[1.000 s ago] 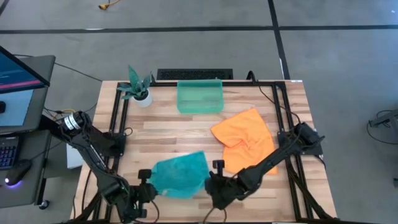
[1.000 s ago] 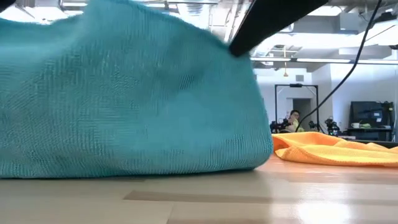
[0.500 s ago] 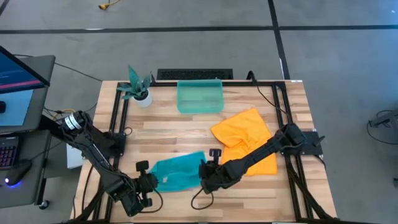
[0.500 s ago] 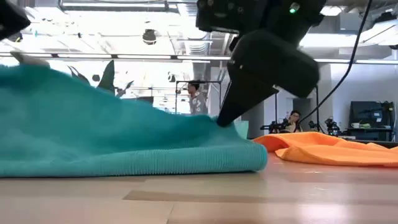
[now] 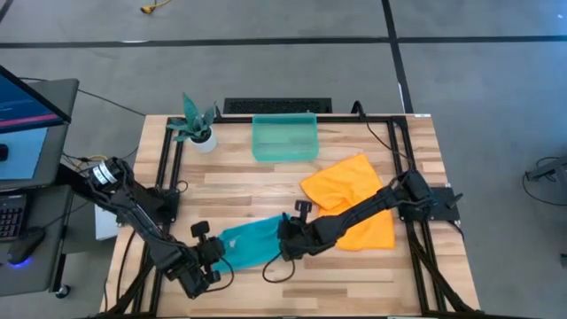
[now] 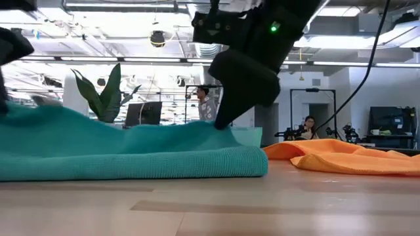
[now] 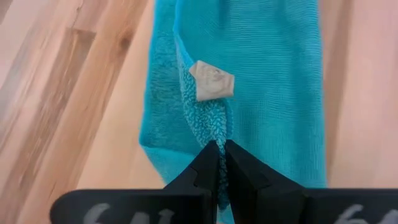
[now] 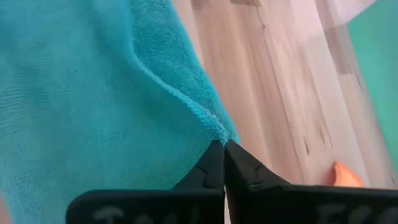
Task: Roll microfiber towels into tight, uniform cylinder then place into a basket
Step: Roll the blue microfiber cloth
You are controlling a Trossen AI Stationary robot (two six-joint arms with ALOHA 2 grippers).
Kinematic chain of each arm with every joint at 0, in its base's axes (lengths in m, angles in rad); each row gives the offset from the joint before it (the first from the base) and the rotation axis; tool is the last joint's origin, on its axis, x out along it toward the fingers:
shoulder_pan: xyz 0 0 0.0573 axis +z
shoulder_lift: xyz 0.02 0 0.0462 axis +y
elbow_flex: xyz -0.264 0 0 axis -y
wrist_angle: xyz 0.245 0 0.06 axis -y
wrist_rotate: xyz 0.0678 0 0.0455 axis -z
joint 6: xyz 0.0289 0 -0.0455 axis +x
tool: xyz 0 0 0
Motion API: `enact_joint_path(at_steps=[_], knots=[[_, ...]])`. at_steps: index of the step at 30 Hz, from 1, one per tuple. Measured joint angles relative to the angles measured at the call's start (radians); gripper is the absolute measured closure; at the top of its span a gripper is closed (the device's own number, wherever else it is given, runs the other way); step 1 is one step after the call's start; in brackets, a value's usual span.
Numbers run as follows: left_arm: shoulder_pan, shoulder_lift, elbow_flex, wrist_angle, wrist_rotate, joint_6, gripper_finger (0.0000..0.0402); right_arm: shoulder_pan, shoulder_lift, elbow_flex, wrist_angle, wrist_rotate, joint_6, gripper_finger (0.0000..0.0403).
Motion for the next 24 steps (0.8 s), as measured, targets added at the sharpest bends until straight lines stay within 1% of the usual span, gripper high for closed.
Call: enact_joint_path(at_steps=[5,10,17,20,24], knots=[[0.025,0.0,-0.022,0.006,0.046,-0.001,0.0391,-0.004,0.0,0.0,0.007,-0.022,0.0,0.0396],[0.025,0.0,-0.024,0.02,0.046,-0.001,0.0391,-0.003,0.0,0.0,0.012,-0.037,0.023,0.0381],[0.025,0.0,-0.024,0.03,0.037,-0.001,0.039,-0.004,0.0,0.0,0.011,-0.059,0.025,0.0383],[0.025,0.0,-0.024,0.029,0.026,0.006,0.0382,-0.003,0.0,0.0,0.011,-0.06,0.025,0.0364],[0.025,0.0,-0.024,0.028,0.005,0.012,0.0353,-0.001,0.0,0.0,0.011,-0.057,0.025,0.0323]])
